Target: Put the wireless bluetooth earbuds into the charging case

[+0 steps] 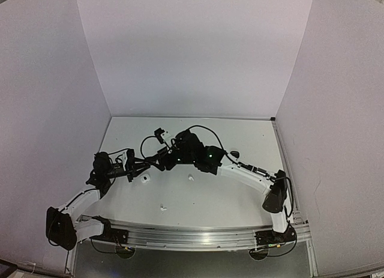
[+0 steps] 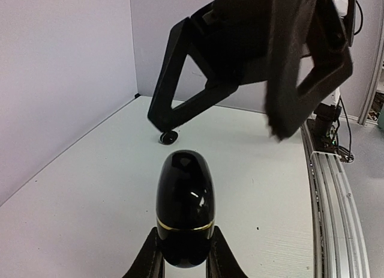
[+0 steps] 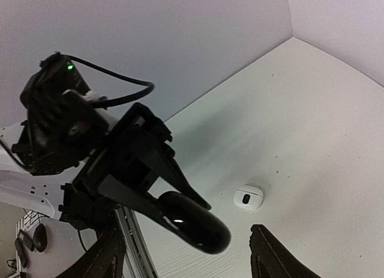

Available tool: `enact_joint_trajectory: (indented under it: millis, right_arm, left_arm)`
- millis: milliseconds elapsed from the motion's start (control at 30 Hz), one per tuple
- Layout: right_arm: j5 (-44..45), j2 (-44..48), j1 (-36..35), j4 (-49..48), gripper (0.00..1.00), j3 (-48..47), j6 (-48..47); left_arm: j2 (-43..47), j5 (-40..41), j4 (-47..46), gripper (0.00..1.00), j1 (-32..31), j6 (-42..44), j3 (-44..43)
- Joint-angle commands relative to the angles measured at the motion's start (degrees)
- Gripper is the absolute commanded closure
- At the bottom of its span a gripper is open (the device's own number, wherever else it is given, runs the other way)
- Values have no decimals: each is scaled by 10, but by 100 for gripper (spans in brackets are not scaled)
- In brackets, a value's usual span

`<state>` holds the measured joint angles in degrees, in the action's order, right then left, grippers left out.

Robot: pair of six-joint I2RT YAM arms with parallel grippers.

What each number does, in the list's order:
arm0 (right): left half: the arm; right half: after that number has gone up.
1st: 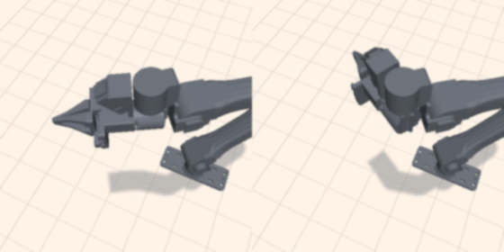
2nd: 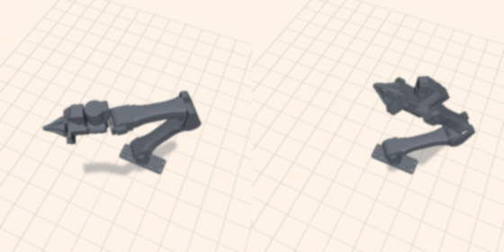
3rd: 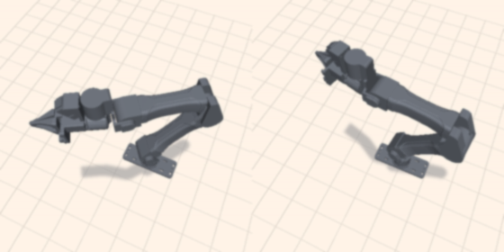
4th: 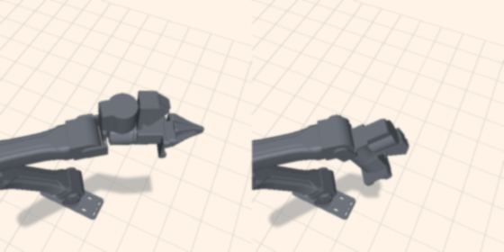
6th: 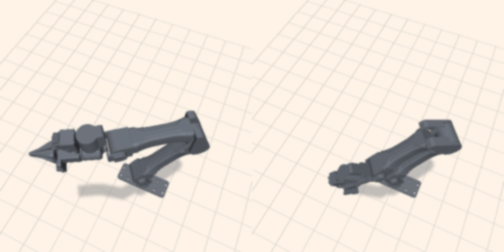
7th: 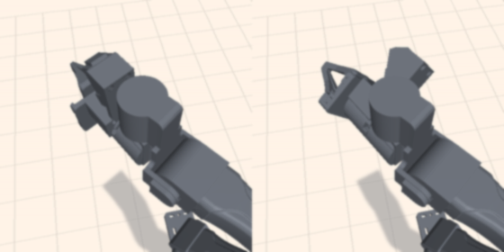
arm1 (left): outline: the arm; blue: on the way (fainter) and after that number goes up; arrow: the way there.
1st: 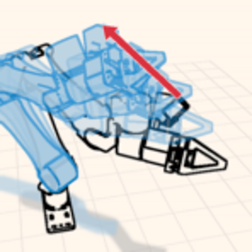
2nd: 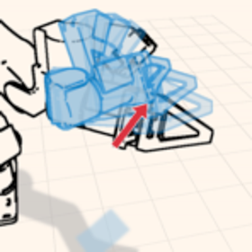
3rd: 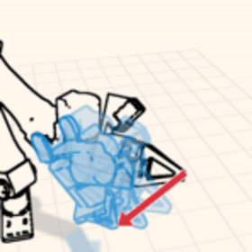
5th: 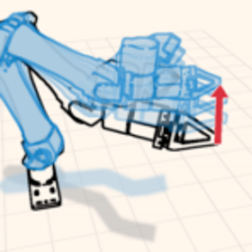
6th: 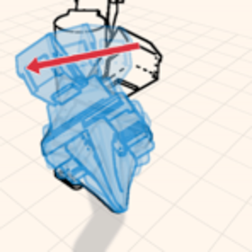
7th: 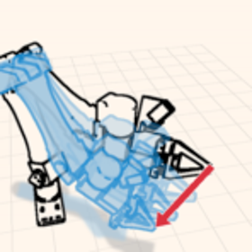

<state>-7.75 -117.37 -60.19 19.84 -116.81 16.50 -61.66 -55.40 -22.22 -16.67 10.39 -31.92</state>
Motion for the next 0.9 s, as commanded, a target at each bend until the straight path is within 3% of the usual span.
enact_joint_trajectory:
  millis: [0,100,200,533,633,867]
  right_arm:
    - [-92,42,31,3,30,1,-7]
    - [-150,32,53,3,27,-4,6]
    - [-187,18,56,3,29,-17,5]
    - [-247,-29,57,2,48,-69,14]
    - [-262,-39,57,0,62,-77,20]
    - [-287,-52,56,-1,81,-91,32]
  left_arm:
    - [-21,-43,-130,100,3,-210,-24]
    - [-53,-77,-311,100,2,-417,-3]
    - [-66,-91,-388,100,-3,-512,6]
    - [-78,-100,-389,100,-17,-510,-6]
    - [-81,-96,-390,100,-19,-511,-9]
    - [-84,-86,-393,100,-21,-512,-14]
